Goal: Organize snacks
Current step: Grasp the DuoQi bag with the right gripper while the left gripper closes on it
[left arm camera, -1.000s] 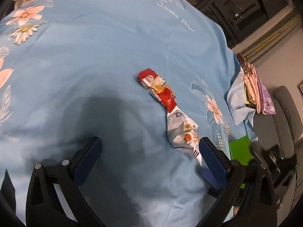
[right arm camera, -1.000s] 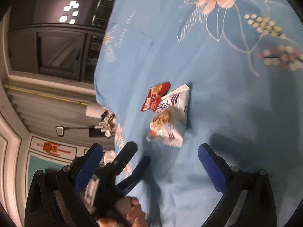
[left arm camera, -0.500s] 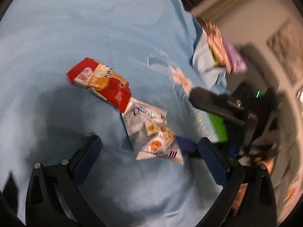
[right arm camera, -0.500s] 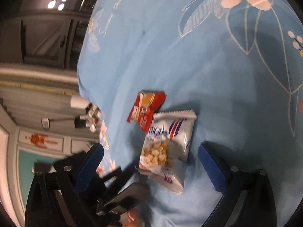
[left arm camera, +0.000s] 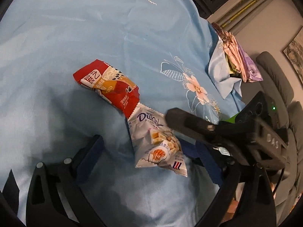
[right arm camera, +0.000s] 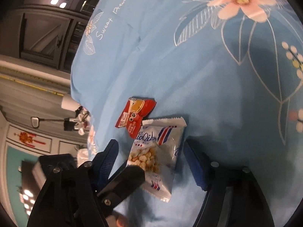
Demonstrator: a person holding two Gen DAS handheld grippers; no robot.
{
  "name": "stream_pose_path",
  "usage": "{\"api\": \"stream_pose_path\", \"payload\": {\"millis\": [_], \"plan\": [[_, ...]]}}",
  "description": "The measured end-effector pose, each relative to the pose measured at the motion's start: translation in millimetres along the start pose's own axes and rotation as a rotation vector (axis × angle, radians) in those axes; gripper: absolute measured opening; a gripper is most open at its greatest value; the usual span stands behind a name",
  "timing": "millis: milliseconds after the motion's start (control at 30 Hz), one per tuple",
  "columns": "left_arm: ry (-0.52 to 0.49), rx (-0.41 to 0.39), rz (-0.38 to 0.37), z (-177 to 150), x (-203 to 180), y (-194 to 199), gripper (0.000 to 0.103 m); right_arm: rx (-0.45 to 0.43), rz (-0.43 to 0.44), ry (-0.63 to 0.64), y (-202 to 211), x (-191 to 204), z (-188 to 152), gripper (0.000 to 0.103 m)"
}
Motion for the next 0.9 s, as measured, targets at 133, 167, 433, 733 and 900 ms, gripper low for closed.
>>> {"api": "stream_pose_path", "payload": {"millis": [133,167,433,733,900], "plan": [[-0.022,-0.028,0.026,-0.1,-2.1,-5.5,0.090,-0.023,-0.003,0.014,-1.4,-4.9,3.9,0.057],[-0.042,-0.033,0.048,-1.2,-3.5,-7.0,0.086,-0.020,0.004,0.006,-1.1,-8.2,4.5,0.051],[-0.125,-0.012,0.052,-6.7,-10.8,-17.0,0.052,-0.029,0.012,0.043,-6.6,-8.8,3.7,0.029],[-0.175,-0.064,0.008,-4.1,-28.3,7.6,0.049,-0.111,0.078,0.119,9.4,9.9,8.6,0.028],[-0.266,-0.129,-0.010,-9.3,-62.8,32.8,0.048,-0.178,0.128,0.155,45.9,26.9,15.3,0.028]]}}
Point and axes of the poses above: each gripper's, at about its wrist camera, not at the fingertips, and y roughly against the way its jaws point, x to its left, z to its top, the point moved 5 cm from there along -y, roughly the way its jaws point, and after that the axes turned 14 degrees about y, right-handed, at the moved point
